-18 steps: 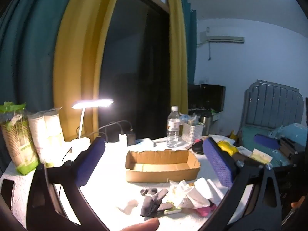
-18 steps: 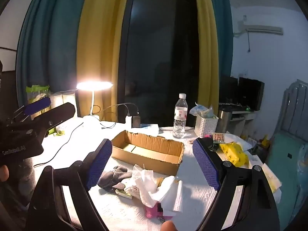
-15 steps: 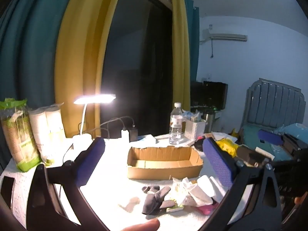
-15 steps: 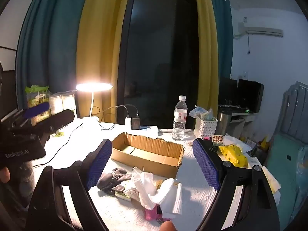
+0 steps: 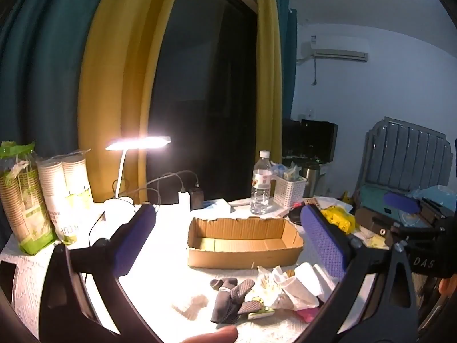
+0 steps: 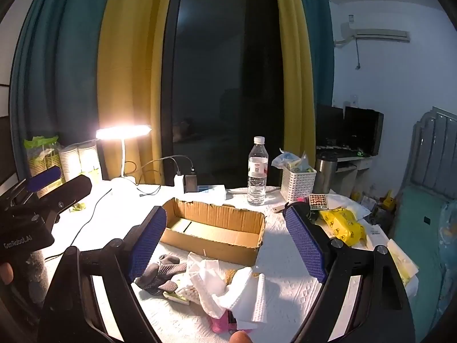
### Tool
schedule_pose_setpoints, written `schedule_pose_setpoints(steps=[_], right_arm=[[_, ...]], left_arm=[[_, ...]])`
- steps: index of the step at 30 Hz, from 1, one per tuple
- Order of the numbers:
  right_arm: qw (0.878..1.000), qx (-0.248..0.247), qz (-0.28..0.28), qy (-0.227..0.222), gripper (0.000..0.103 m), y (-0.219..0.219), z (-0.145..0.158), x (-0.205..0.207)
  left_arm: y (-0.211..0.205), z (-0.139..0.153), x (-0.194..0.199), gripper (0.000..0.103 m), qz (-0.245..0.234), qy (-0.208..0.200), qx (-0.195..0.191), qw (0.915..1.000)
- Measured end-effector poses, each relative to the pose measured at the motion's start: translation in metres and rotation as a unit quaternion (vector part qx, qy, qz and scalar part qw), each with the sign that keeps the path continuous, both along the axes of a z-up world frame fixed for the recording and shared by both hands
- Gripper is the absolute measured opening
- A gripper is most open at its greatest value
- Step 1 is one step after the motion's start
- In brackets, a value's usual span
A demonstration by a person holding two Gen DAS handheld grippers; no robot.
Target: Organize soft objects
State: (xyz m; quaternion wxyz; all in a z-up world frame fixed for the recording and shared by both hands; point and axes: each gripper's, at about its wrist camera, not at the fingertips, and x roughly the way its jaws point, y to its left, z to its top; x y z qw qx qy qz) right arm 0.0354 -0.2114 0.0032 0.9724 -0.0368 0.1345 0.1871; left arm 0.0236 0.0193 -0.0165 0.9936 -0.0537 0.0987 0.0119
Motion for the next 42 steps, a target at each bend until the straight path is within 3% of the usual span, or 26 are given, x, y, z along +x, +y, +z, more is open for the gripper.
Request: schedule_pose_setpoints(steps=[42], right_arm=[[1.000, 0.000, -0.012, 0.016, 0.088, 0.004, -0.005, 0.012]], left_arm=[[0.008, -0.005, 0.002, 0.102, 0.008, 0.006, -0.003, 0.9999]])
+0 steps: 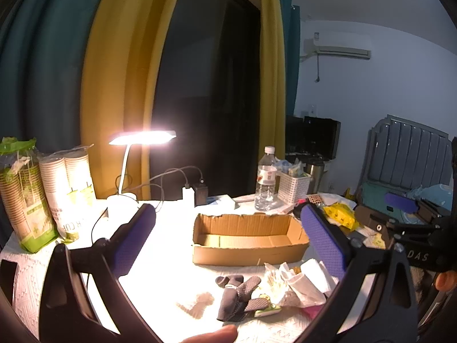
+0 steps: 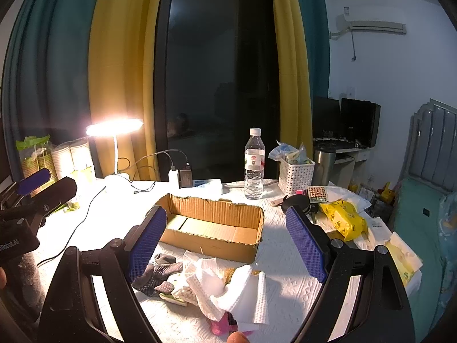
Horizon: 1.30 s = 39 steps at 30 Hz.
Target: Organize soft objects
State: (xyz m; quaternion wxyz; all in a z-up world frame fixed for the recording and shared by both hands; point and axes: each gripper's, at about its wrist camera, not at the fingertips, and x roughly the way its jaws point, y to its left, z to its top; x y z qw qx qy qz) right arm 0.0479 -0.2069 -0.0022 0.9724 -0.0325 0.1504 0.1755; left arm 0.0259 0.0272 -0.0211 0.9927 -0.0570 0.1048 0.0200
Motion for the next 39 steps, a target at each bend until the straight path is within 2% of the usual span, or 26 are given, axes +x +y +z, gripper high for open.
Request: schedule_pose_setpoints(steps=[27, 36, 39], right_arm=[[1.000, 0.001, -0.005, 0.003, 0.088, -0.004, -0.001, 0.001], [1.000, -0.002, -0.007, 0.016, 0.088, -0.003, -0.008, 0.011], [1.000, -0.002, -0.005, 0.024, 0.088, -0.004, -0.012, 0.017]], left_arm=[[0.003, 0.001, -0.002, 0.102, 0.001, -0.002, 0.000, 1.0000], [0.004, -0.008, 0.007, 0.102, -0.004, 0.016, -0.009, 0.9998], [0.004, -0.014, 0.015, 0.102, -0.005, 0.036, -0.008, 0.9993]])
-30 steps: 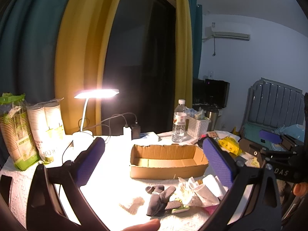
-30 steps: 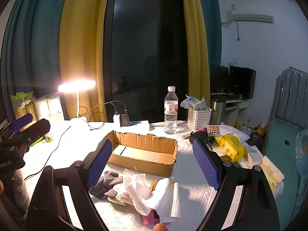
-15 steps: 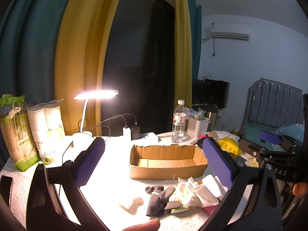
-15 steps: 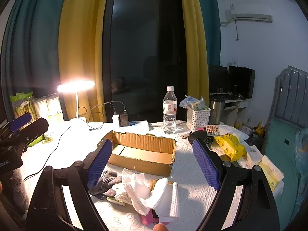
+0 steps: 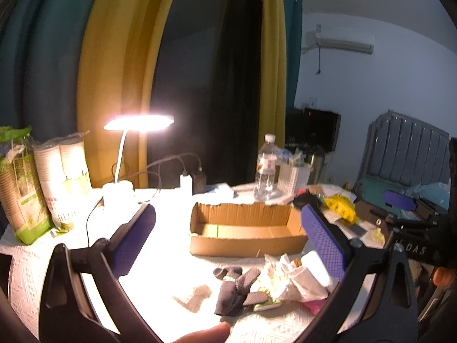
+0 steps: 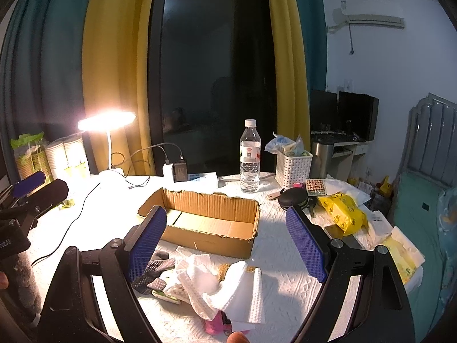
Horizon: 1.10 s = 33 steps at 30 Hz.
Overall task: Organize soft objects
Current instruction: 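Grasp the white rolled towel with the right tool while the left tool grasps the bubble wrap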
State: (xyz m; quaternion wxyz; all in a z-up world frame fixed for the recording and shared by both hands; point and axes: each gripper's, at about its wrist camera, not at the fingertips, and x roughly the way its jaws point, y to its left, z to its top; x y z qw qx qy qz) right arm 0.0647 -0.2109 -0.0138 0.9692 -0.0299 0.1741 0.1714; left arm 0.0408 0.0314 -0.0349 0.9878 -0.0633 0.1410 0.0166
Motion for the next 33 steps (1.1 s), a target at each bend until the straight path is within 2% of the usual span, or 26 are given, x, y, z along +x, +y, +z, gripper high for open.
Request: schedule_pose_setpoints(steps=[5, 9, 13, 21, 23, 25, 26, 28, 32, 33], right_arm=[[1.000, -0.010, -0.006, 0.017, 0.088, -0.005, -0.014, 0.016], [0.999, -0.015, -0.007, 0.034, 0.088, -0.013, -0.031, 0.033], [0.999, -0.015, -0.006, 0.050, 0.088, -0.021, -0.046, 0.047], [0.992, -0.004, -0.004, 0.129, 0.087, -0.039, -0.092, 0.084], [0.988, 0.007, 0.005, 0.156, 0.078, -0.043, -0.105, 0.093], [0.984, 0.008, 0.013, 0.176, 0.076, -0.044, -0.114, 0.096], [0.983, 0.007, 0.020, 0.185, 0.069, -0.044, -0.119, 0.097], [0.981, 0.011, 0.028, 0.190, 0.060, -0.045, -0.123, 0.096], [0.978, 0.007, 0.052, 0.204, 0.058, -0.041, -0.129, 0.088], [0.977, 0.007, 0.057, 0.204, 0.058, -0.039, -0.130, 0.085]], left_arm=[[-0.001, -0.025, 0.021, 0.102, 0.010, 0.061, 0.016, 0.9980], [0.002, -0.053, 0.044, 0.102, 0.016, 0.124, 0.013, 0.9921], [0.006, -0.078, 0.063, 0.102, 0.024, 0.161, 0.016, 0.9865], [0.026, -0.120, 0.102, 0.102, 0.046, 0.232, 0.044, 0.9705], [0.030, -0.128, 0.112, 0.102, 0.043, 0.251, 0.047, 0.9658], [0.034, -0.135, 0.121, 0.101, 0.037, 0.269, 0.053, 0.9609], [0.036, -0.137, 0.123, 0.100, 0.035, 0.275, 0.054, 0.9594], [0.040, -0.144, 0.130, 0.092, 0.022, 0.288, 0.048, 0.9561], [0.044, -0.158, 0.139, 0.079, -0.001, 0.314, 0.036, 0.9488], [0.043, -0.161, 0.141, 0.069, -0.008, 0.318, 0.036, 0.9474]])
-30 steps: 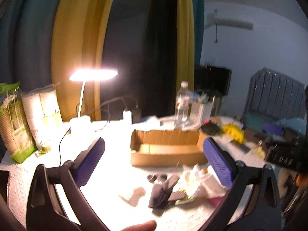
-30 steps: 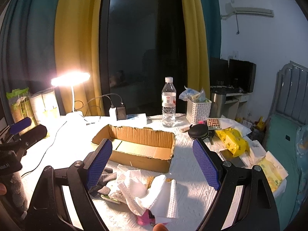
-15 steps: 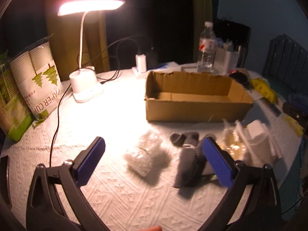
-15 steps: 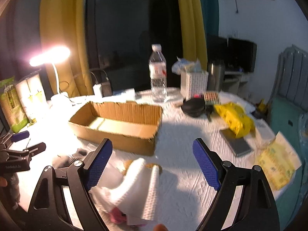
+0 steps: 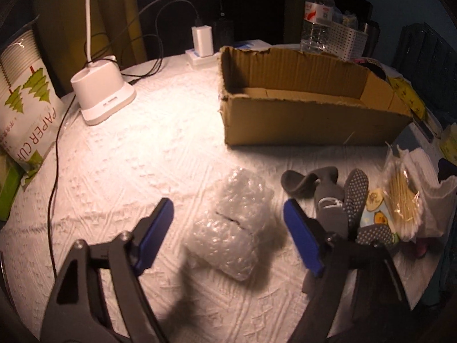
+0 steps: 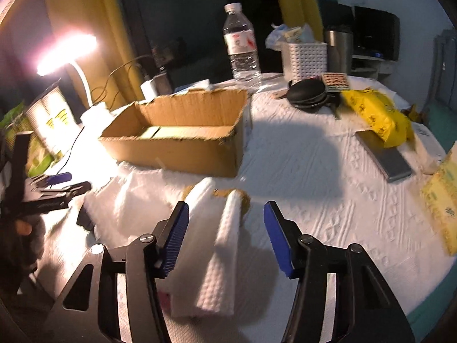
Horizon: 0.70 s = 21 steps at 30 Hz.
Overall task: Organize soft objects
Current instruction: 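Grasp the white rolled towel with the right tool while the left tool grasps the bubble wrap, then carry both items into the cardboard box and open both tools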
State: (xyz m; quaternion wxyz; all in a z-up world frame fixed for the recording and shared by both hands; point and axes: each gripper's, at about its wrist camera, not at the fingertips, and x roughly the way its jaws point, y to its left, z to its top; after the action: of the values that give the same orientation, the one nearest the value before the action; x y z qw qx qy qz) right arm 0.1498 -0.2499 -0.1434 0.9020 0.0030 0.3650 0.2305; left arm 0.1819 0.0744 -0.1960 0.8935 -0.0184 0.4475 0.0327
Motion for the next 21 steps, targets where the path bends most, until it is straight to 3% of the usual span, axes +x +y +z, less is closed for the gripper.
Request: schedule_pose_setpoints(steps=[1, 3, 5, 6, 8, 9, 21], right_arm=[[1.000, 0.004, 0.007, 0.001, 0.058, 0.002, 0.000, -0.004], [1.000, 0.006, 0.018, 0.002, 0.057, 0.006, 0.000, -0.007], [1.000, -0.011, 0.018, 0.002, 0.039, 0.013, -0.003, -0.009], [1.000, -0.012, 0.018, 0.003, 0.034, 0.014, -0.005, -0.010], [1.000, -0.010, 0.019, 0.007, 0.013, 0.016, -0.006, -0.011], [1.000, -0.008, 0.017, 0.005, 0.010, 0.016, -0.005, -0.012], [0.997, 0.008, -0.002, -0.080, 0.007, 0.009, 0.052, -0.037]], left_arm=[[-0.001, -0.001, 0.001, 0.059, -0.004, 0.003, 0.001, 1.0000], [-0.002, -0.006, 0.002, 0.054, -0.010, 0.009, 0.006, 0.9999], [0.000, -0.006, 0.001, 0.049, -0.016, 0.004, 0.001, 0.9999], [0.001, -0.004, 0.000, 0.048, -0.019, 0.001, -0.007, 0.9998], [0.004, 0.000, -0.003, 0.047, -0.021, -0.007, -0.017, 0.9996], [0.005, 0.002, -0.005, 0.046, -0.022, -0.011, -0.018, 0.9995], [0.008, 0.056, -0.039, 0.046, -0.039, -0.093, -0.054, 0.9934]])
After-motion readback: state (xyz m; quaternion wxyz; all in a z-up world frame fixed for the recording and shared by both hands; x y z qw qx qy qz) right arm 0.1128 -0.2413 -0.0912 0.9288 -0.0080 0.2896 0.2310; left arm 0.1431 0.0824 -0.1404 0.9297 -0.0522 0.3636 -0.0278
